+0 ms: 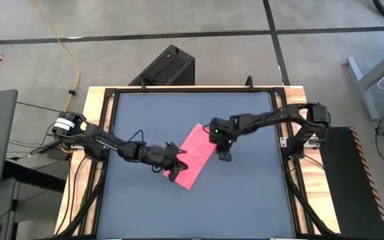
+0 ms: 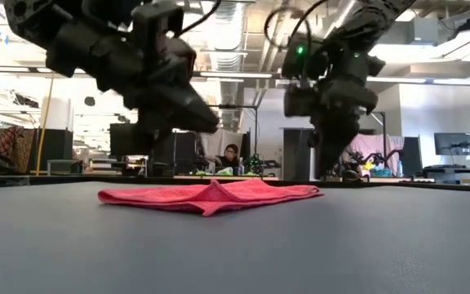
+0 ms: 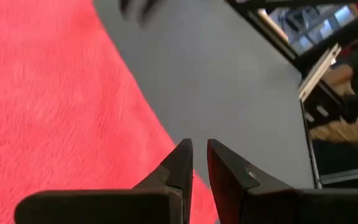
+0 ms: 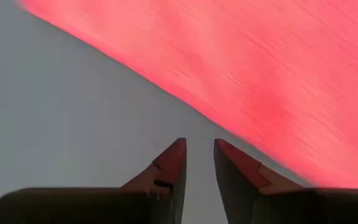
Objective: Roll towel
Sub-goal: Fold the pink towel
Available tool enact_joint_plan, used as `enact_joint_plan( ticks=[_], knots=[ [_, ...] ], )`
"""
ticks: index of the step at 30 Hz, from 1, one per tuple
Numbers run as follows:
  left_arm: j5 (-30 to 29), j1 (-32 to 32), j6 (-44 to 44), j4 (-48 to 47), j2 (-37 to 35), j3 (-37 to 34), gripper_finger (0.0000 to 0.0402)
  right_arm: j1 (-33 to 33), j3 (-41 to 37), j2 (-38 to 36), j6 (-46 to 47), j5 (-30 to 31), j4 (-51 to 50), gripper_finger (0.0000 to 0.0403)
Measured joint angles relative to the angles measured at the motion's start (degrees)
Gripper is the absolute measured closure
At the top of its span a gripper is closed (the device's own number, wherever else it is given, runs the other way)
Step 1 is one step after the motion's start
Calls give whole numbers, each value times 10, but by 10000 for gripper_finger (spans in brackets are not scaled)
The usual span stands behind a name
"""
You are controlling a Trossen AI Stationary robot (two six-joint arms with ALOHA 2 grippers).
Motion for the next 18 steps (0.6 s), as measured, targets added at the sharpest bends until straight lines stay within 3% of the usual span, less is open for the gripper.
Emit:
enact_joint_plan(
  ticks=[3,9,12,18],
  knots=[
    [-14,-10,-12,-9,0,3,366,58,-24,3,22,-3,117,292],
    [-8,-14,-39,-70,-1,3,366,167,-31,52,43,129,292,292],
    [36,-7,-14,-124,-1,3,366,191,-30,84,92,185,362,292],
    [110,25,100,-263,-21,3,366,205,-30,150,233,210,450,296]
  ],
)
